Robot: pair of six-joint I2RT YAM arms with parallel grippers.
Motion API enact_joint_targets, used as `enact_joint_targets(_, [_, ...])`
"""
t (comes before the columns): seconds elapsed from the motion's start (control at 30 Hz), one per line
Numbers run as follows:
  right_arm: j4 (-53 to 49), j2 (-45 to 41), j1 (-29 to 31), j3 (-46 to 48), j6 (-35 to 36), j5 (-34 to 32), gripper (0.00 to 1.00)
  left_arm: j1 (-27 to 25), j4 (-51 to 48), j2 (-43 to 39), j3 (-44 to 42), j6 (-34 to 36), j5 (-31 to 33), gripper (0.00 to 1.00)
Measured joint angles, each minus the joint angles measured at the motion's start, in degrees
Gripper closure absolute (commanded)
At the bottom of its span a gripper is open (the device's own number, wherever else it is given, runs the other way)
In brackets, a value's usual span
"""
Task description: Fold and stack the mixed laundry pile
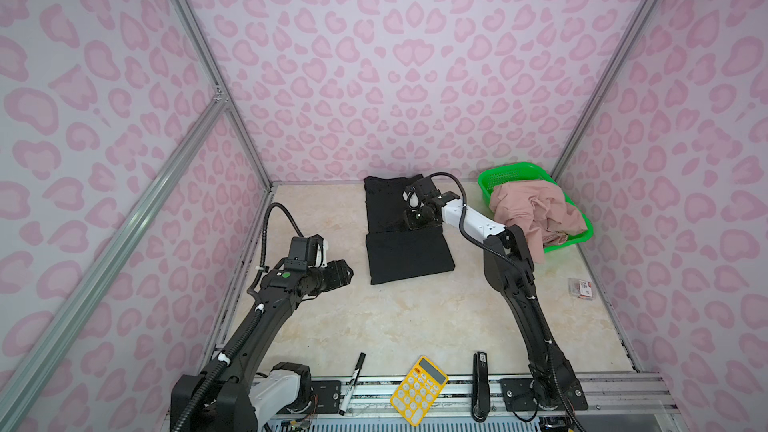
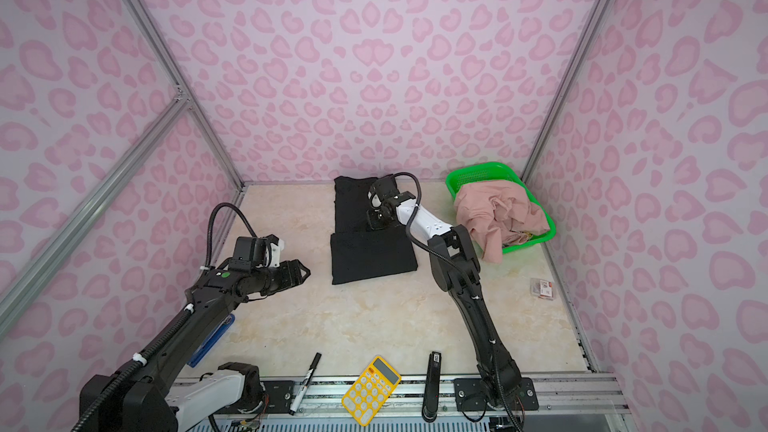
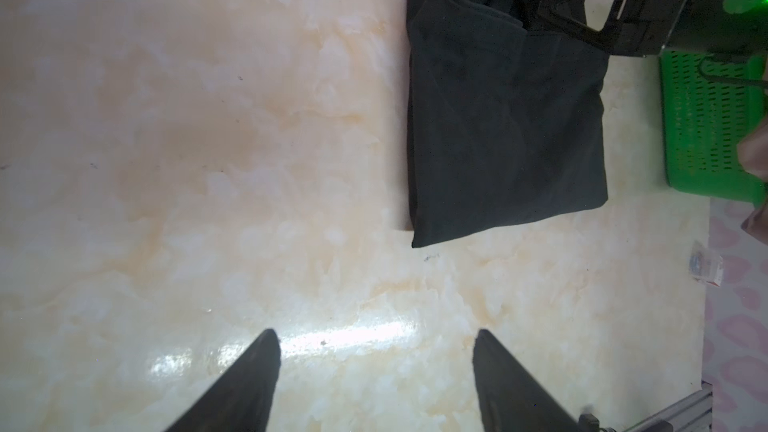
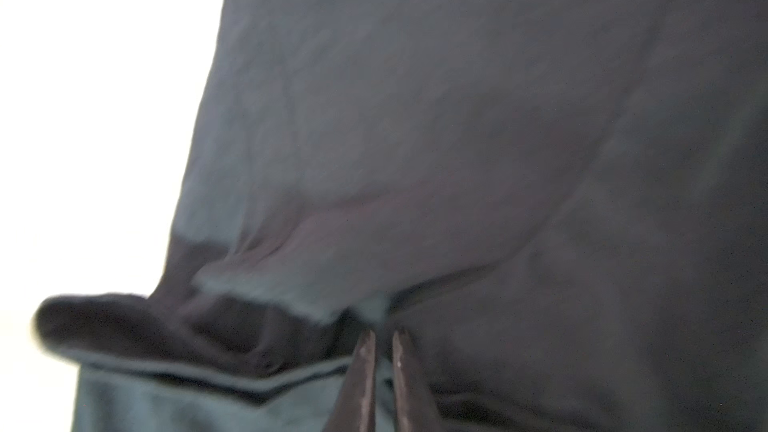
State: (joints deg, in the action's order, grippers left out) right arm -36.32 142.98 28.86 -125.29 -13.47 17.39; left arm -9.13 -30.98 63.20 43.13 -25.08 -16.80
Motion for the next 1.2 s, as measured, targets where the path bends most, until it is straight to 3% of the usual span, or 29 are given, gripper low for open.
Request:
enact_joint_targets(0.17, [-0.83, -5.51, 0.37, 4.31, 0.96, -1.38, 0.72, -2.16, 1.03, 2.86, 0.00, -0.04, -1.97, 0.25])
enact_joint_targets(0.43, [1.25, -27.91, -4.28, 30.80, 1.75, -3.43, 0.51, -6.47, 10.10, 11.98, -0.70, -0.79, -4.50, 0.31])
enact_joint_targets(0.63, [1.07, -36.74, -7.17, 49.79, 0.74, -2.40, 0.39, -8.09, 17.27, 19.76, -0.68, -1.92, -6.10, 0.34])
enact_joint_targets(0.87, [5.27, -38.97, -7.65, 58.88, -1.14, 1.90, 0.41, -8.48, 23.02, 25.94, -0.68, -3.91, -7.56, 0.42])
enact_joint_targets(1.0, [8.22, -37.33, -7.89, 59.43, -2.38, 2.80, 0.48, -8.83, 25.66, 29.07, -0.68, -5.11, -8.46, 0.48])
enact_joint_targets(1.2, [12.57, -36.09, -7.98, 60.37, -3.80, 3.32, 0.63, -10.16, 29.94, 32.04, -0.31, -6.38, -9.75, 0.68])
